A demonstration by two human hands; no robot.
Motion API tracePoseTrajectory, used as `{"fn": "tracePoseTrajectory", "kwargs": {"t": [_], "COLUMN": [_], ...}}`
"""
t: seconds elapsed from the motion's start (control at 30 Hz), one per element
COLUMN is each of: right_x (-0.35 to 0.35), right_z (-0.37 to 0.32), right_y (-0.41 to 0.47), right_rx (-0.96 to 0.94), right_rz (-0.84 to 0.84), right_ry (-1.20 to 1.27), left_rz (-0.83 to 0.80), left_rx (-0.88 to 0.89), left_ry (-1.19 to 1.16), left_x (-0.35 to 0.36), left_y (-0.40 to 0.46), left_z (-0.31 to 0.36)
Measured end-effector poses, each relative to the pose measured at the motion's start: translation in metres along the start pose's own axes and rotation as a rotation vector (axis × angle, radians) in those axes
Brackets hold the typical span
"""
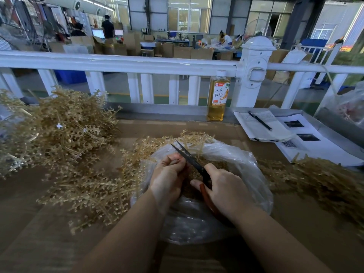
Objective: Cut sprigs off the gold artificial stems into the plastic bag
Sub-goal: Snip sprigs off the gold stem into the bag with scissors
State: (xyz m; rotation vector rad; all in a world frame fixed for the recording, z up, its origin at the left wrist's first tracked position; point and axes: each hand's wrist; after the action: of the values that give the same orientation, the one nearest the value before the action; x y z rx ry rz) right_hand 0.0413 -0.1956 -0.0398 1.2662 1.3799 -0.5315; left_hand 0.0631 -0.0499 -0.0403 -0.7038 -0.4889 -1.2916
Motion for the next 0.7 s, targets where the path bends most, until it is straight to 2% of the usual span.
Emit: {"fn": "tracePoseTrajectory", "kwargs": {"t": [0.7], "right_x": [-0.002], "right_z": [0.0002], "right_y": [0.0008], "right_rx": [-0.016], "right_rz": [-0.015], "right_ry": [-0.048], "left_rz": [-0.001], "left_rx": [0.009], "left_ry": [-0.016], "left_x": [0.001], "left_y": [-0.0008], "left_z": [-0.0021]}}
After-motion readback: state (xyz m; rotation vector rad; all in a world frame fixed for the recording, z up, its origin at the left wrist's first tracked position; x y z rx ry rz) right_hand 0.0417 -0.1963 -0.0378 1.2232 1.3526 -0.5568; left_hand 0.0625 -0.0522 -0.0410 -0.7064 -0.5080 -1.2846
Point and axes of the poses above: each hand's wrist, its own y-axis towards the middle knuckle, its own x-axis out of the palm, z = x × y, and after that the axes turned 2 degrees about -y, right-handed
